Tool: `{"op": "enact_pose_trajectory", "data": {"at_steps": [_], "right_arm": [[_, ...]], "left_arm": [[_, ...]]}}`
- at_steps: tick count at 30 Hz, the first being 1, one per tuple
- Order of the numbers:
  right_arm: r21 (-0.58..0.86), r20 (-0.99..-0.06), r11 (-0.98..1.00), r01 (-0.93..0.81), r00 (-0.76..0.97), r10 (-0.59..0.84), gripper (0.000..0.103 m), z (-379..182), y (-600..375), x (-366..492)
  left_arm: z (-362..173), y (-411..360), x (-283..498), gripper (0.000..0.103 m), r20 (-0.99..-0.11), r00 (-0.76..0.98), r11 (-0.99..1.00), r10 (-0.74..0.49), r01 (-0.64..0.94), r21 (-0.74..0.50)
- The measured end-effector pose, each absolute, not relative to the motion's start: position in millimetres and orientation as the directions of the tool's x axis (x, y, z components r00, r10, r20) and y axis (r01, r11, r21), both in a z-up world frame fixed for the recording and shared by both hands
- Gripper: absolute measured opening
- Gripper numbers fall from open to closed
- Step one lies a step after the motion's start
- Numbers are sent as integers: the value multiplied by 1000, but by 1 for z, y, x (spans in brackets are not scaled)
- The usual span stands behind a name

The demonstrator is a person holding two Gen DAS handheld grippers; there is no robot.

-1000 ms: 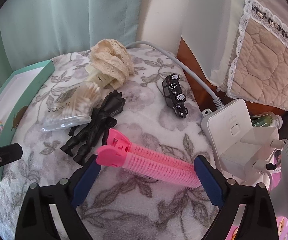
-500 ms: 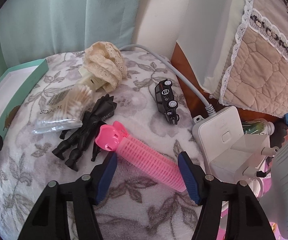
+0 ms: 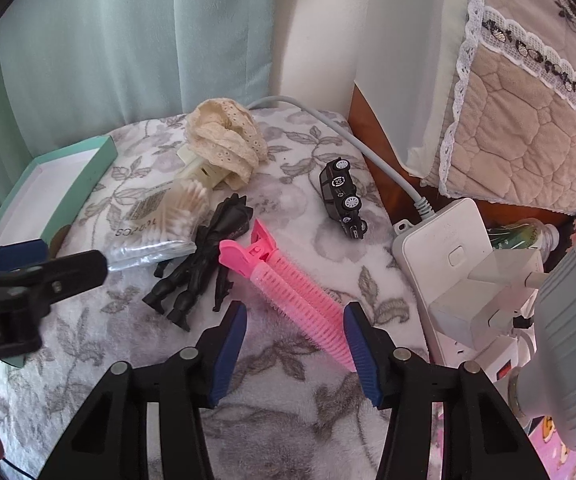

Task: Organize objects
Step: 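Grasp the pink hair roller with the right tool while the left tool grasps the cotton swab bag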

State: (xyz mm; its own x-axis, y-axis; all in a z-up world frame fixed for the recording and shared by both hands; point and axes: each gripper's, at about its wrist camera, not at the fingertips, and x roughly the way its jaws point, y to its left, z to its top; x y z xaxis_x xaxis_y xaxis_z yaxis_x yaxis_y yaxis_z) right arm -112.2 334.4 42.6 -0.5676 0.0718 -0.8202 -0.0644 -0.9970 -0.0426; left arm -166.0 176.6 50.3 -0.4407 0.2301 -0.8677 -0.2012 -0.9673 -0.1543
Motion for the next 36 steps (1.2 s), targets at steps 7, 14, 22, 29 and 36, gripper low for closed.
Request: {"op": "enact_pose_trajectory", "data": {"at_steps": [7,14,22,29,36], "right_arm": [[-50,-816,-998,-35,-575,61,54,41,330,-114],[-57,-820,-998,-41,-568,70,54,36,342,-125],[-76,-828,-996,-45,-554,89,53,27,345,-135],[-103,-830,-994,-45,-546,111,54,21,343,-140],[-132,-828,-990,-49,-543,137,50,21,341,-140]], "left_arm": [[36,197,-188,93,-876,-399,-956,269,-218,-194],[23,204,-203,93,-881,-370,-952,295,-196,-237],[16,207,-207,93,-875,-355,-941,330,-192,-277],[13,209,-208,92,-866,-354,-933,353,-194,-301],[18,214,-203,69,-852,-347,-916,391,-233,-326]]}}
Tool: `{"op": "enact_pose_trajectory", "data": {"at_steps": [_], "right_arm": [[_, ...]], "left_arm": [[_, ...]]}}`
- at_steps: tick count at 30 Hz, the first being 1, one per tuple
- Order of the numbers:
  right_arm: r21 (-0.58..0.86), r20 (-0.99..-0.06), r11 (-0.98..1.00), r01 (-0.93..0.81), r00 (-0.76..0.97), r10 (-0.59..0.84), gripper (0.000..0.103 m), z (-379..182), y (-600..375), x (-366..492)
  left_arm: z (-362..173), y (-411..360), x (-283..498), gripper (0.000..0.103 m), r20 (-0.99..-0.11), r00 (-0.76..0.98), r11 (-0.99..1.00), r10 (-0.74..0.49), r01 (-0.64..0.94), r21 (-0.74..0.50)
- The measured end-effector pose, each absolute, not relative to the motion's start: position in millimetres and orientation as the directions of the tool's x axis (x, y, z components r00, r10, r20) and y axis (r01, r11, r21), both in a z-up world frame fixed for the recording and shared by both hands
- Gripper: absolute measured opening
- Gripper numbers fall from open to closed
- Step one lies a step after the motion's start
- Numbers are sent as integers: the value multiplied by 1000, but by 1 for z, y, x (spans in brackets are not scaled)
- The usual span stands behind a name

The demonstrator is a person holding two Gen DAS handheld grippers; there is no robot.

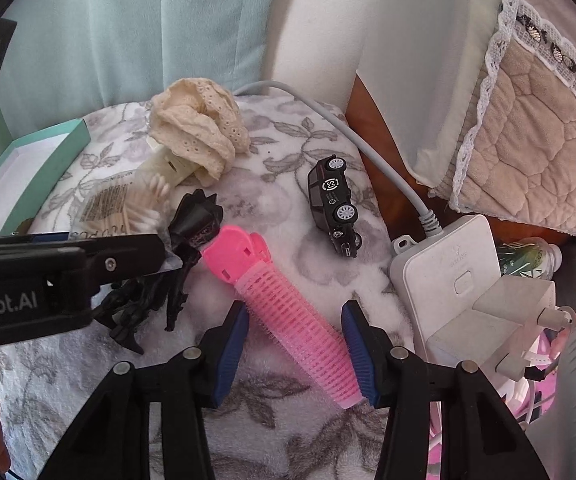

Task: Organize objects
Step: 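Grasp the pink hair roller with the right tool while the left tool grasps the cotton swab bag, then carry the pink roller and cotton swab bag over the box lid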

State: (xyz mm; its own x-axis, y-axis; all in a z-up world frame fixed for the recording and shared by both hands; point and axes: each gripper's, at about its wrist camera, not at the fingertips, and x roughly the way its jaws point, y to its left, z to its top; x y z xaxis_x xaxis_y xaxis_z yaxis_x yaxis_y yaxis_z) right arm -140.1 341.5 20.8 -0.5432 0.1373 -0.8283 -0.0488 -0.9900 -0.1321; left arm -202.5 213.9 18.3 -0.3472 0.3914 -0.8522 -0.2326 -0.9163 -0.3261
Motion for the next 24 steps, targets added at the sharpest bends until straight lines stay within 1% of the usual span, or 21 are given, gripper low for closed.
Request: {"op": "enact_pose_trajectory", "data": {"at_steps": [2,5,7,8,10,11,17,24], "right_arm": [[-135,-826,-990,-49,-546,140,48,23,341,-138],[-145,-824,-988,-51,-547,149,44,25,341,-137],[-145,-821,-988,-52,-551,150,43,28,341,-135],[-147,-819,-988,-53,-554,152,40,30,341,-134],[-136,-818,-990,-47,-557,139,30,34,341,-133],[-134,-818,-990,-45,-559,136,29,35,340,-132],[-134,-802,-990,-46,-581,135,29,47,333,-128],[-103,-786,-993,-52,-607,114,29,65,322,-115]], "left_arm": [[21,217,-200,62,-850,-348,-914,395,-239,-327],[23,217,-197,56,-846,-355,-913,397,-243,-327],[25,214,-199,54,-846,-356,-913,397,-245,-326],[26,214,-198,52,-845,-357,-913,398,-245,-327],[31,209,-195,48,-841,-360,-911,404,-243,-334],[33,207,-192,47,-841,-361,-911,403,-244,-332],[39,198,-180,44,-840,-369,-913,399,-241,-328],[53,183,-162,44,-825,-396,-914,404,-214,-345]]}}
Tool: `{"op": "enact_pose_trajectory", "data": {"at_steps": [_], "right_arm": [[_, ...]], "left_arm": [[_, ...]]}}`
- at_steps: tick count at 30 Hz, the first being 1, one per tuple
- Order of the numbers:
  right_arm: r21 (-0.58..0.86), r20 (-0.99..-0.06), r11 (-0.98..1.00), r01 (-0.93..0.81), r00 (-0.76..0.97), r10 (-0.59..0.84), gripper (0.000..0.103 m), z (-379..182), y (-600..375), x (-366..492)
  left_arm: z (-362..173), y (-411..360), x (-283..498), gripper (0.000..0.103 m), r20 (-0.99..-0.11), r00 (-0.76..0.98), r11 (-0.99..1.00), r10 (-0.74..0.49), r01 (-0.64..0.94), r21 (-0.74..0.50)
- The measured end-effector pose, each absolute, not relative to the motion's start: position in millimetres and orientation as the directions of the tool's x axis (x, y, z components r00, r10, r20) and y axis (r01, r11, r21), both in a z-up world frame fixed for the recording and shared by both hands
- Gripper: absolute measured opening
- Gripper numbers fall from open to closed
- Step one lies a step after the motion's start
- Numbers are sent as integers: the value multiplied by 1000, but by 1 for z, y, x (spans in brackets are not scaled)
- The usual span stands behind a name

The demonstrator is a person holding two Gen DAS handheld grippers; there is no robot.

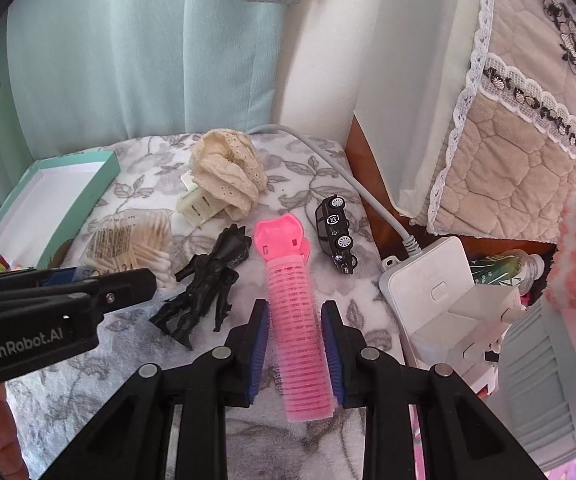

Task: Organize objects
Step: 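Carry the pink roller and cotton swab bag over the box lid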

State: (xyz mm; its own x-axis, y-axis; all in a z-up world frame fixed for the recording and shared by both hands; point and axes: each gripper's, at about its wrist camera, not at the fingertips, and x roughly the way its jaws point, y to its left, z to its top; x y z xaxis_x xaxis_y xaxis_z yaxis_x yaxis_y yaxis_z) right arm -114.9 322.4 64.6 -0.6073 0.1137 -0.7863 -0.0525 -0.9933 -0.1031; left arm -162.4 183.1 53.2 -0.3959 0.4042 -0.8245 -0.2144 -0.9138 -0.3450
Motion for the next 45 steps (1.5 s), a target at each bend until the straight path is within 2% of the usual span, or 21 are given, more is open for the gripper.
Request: {"op": "enact_pose_trajectory", "data": {"at_steps": [11,23,45], "right_arm": [[-40,-784,-998,-49,-617,62,29,73,298,-81],[-45,-774,-999,-12,-632,43,29,89,270,-69],[-48,-790,-986,158,-610,-59,29,85,169,-87]], "left_arm": [[75,144,-128,44,-801,-452,-919,392,-151,-364],[100,103,-106,44,-768,-516,-918,379,-106,-381],[84,-50,-90,44,-775,-599,-910,201,180,-375]]}}
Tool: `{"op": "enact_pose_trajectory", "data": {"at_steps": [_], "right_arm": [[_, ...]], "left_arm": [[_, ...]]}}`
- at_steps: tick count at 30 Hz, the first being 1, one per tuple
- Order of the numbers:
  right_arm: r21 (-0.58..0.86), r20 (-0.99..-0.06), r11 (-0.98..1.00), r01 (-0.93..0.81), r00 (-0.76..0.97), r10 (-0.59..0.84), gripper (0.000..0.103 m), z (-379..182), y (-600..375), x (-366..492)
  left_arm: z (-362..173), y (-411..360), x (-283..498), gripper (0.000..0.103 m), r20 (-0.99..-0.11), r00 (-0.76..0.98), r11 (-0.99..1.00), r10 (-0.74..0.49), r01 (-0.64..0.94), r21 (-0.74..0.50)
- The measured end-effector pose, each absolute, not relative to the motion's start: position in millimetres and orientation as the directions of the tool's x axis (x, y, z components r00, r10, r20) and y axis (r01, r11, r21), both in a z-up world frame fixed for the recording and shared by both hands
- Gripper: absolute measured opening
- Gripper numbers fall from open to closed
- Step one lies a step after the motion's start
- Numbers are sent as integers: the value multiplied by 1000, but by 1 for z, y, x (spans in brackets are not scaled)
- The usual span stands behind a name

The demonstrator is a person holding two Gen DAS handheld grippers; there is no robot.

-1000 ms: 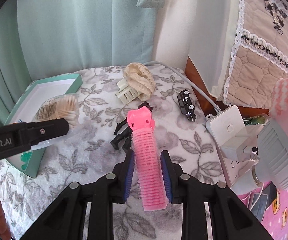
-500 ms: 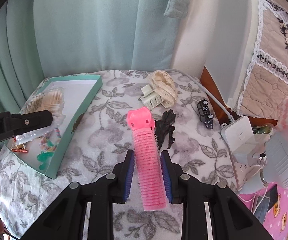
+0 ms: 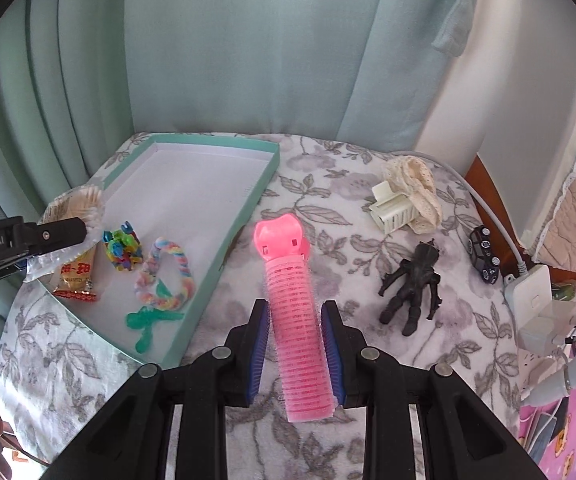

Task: Organize objects
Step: 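Carry the pink roller and cotton swab bag over the box lid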

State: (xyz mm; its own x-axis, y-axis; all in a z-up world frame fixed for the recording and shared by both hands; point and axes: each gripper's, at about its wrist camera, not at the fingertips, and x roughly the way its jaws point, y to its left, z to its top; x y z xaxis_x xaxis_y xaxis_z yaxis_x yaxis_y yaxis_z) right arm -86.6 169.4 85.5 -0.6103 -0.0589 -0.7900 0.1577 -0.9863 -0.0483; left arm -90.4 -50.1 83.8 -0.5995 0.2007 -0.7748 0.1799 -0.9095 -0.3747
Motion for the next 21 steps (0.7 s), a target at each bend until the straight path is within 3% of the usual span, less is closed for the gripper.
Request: {"op": "enact_pose_trajectory", "data": {"at_steps": [9,21], "right_arm": [[-29,-793,-974,226,-599,-115,29,88,128,-104],[-2,-804,-960,280,-571,-165,29,82,92,-137]], "left_arm": [[77,-95,-87,44,-772,-613,-884,169,251,-393],[66,-90,-107,44,-776,-598,-901,202,198,-386]]}}
